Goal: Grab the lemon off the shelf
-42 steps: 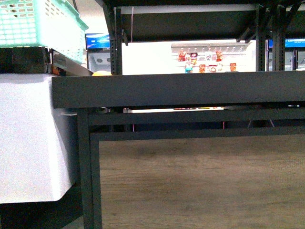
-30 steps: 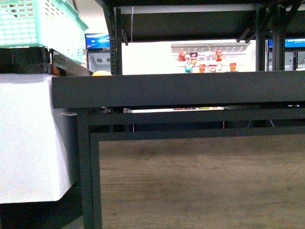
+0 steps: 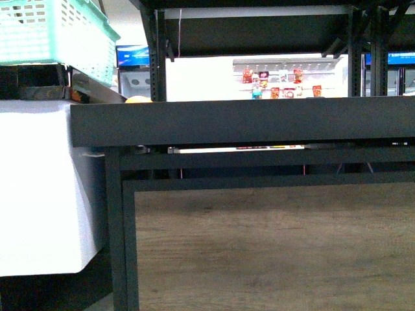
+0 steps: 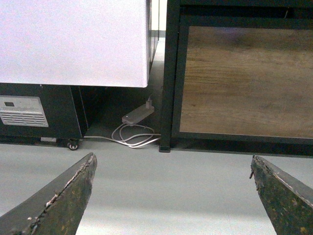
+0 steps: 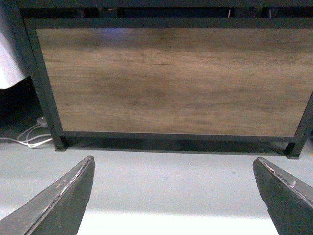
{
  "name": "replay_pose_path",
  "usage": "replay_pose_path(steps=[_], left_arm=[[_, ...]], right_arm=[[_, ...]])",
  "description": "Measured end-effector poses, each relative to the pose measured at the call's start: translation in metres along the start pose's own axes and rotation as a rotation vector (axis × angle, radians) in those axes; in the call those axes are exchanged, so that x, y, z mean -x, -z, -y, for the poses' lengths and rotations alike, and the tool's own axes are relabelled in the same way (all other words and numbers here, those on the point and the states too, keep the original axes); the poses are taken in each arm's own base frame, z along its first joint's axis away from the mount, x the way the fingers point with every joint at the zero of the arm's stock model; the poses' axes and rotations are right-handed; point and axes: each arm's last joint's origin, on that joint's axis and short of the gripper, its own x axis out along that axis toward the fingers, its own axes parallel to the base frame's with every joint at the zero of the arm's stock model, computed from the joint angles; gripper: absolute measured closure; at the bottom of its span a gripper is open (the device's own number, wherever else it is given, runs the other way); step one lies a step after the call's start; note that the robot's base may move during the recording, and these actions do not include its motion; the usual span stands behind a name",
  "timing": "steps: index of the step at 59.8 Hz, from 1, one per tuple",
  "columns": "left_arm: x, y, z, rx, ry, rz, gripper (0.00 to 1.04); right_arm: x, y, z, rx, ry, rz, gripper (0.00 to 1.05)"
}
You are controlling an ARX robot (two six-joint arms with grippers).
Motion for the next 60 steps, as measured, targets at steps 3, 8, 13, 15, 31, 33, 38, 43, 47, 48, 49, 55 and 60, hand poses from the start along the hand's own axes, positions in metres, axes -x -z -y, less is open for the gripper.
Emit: replay_pose_path(steps=[3,8,13,15,31,33,38,43,47,48,49,55,60], left_arm=[[0.0,0.0,0.0,0.0,0.0,0.0,0.08],[0.0,0.0,0.0,0.0,0.0,0.0,0.08],[0.0,0.0,0.0,0.0,0.0,0.0,0.08],[0.0,0.0,0.0,0.0,0.0,0.0,0.08],[0.0,0.0,0.0,0.0,0.0,0.0,0.08],[0.0,0.0,0.0,0.0,0.0,0.0,0.08],[0.0,0.0,0.0,0.0,0.0,0.0,0.08],[0.0,0.0,0.0,0.0,0.0,0.0,0.08],[0.0,0.0,0.0,0.0,0.0,0.0,0.08],[0.0,0.0,0.0,0.0,0.0,0.0,0.08],[0.0,0.0,0.0,0.0,0.0,0.0,0.08],[0.0,0.0,0.0,0.0,0.0,0.0,0.08],[0.0,0.0,0.0,0.0,0.0,0.0,0.08]], right_arm=[[0.0,0.0,0.0,0.0,0.0,0.0,0.07],[0.0,0.0,0.0,0.0,0.0,0.0,0.07],[0.0,0.0,0.0,0.0,0.0,0.0,0.07],[0.0,0.0,0.0,0.0,0.0,0.0,0.07],[0.0,0.0,0.0,0.0,0.0,0.0,0.07],[0.0,0.0,0.0,0.0,0.0,0.0,0.07],[0.0,0.0,0.0,0.0,0.0,0.0,0.07],[0.0,0.0,0.0,0.0,0.0,0.0,0.07],[0.0,0.0,0.0,0.0,0.0,0.0,0.07],[0.0,0.0,0.0,0.0,0.0,0.0,0.07],[0.0,0.0,0.0,0.0,0.0,0.0,0.07],[0.0,0.0,0.0,0.0,0.0,0.0,0.07],[0.0,0.0,0.0,0.0,0.0,0.0,0.07]])
